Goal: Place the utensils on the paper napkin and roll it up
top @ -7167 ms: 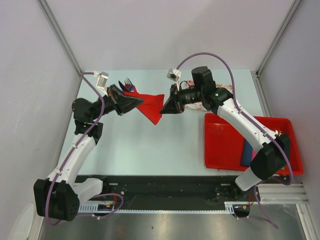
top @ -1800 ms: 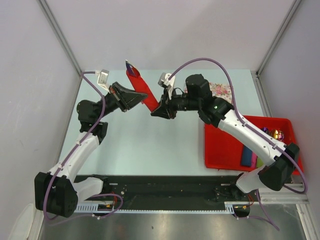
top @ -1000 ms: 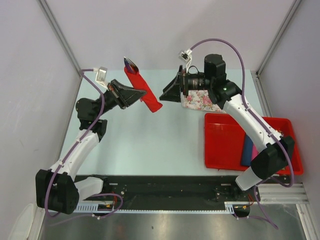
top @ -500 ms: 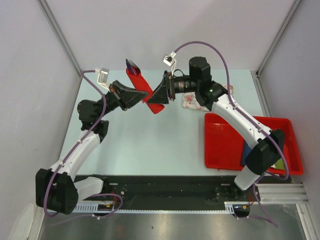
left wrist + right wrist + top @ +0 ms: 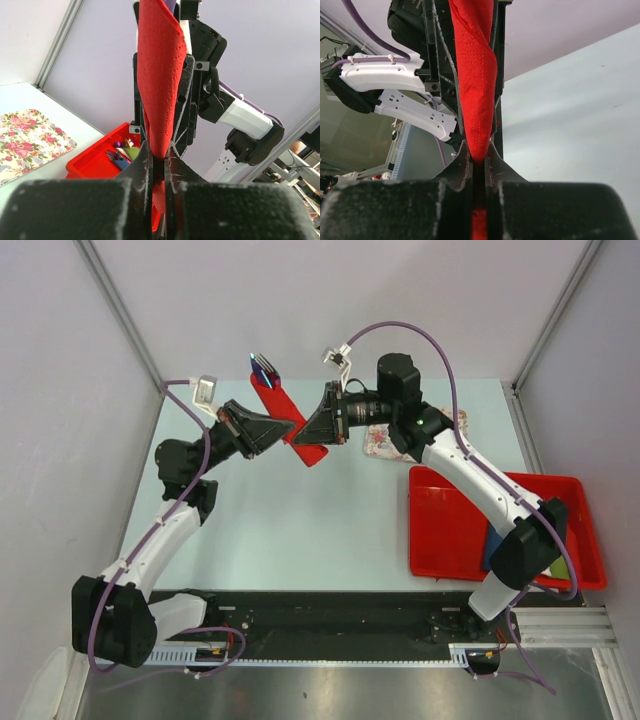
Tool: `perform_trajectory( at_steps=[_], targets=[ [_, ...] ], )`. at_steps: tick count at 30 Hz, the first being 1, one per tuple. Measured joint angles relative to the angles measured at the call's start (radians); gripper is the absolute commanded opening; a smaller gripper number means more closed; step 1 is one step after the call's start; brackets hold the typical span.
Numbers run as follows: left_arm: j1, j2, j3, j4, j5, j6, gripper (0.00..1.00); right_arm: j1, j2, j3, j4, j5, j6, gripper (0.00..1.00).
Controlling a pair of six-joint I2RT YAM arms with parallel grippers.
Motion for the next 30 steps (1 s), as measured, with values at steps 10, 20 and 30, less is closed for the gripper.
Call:
perform_trajectory(
  at_steps=[10, 20, 30],
  targets=[
    [-0.001, -0.013, -0.012, -0.072, 0.005, 0.108, 0.73, -0.085, -0.071, -0.117, -0.093, 0.054, -0.035, 0.0],
    [-0.003, -0.132, -0.071, -0.231, 0.05, 0.332, 0.75, -0.415, -0.418, -0.484, -0.384, 0.148, -0.184, 0.0],
    [-0.18, -0.028, -0.098, -0.236, 0.024, 0.399, 0.86, -0.647, -0.607, -0.558, -0.55, 0.07, -0.298, 0.0]
  ],
)
